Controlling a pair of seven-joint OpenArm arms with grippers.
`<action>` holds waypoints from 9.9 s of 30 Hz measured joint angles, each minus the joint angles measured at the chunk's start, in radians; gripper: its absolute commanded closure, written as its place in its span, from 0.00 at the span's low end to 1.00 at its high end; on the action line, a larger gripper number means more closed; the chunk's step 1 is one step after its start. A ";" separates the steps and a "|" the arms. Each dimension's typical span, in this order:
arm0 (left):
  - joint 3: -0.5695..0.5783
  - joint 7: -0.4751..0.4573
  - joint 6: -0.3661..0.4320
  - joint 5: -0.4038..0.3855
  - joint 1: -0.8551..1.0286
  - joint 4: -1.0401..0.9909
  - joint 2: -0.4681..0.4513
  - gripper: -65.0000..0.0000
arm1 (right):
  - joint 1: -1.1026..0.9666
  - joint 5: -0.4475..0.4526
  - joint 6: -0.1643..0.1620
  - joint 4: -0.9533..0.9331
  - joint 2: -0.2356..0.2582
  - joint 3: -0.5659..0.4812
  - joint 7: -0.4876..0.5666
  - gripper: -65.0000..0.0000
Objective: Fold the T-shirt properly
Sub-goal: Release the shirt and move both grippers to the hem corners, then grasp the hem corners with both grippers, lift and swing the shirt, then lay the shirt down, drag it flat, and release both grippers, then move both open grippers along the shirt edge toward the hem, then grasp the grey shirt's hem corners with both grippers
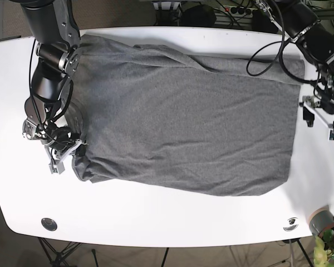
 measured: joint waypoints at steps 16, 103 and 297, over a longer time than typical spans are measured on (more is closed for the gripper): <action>0.056 -0.152 0.049 0.015 -0.311 -0.655 -0.080 0.21 | -0.001 0.002 -0.006 0.000 -0.003 0.000 0.001 0.95; 0.374 -0.029 -0.074 -0.229 -1.097 -0.617 -0.183 1.00 | 0.761 0.037 0.008 0.325 0.060 -0.326 -0.375 0.97; 0.135 0.061 -0.119 -0.100 0.076 0.161 -0.052 0.33 | -0.264 0.236 0.042 0.825 -0.023 -0.171 -0.557 0.19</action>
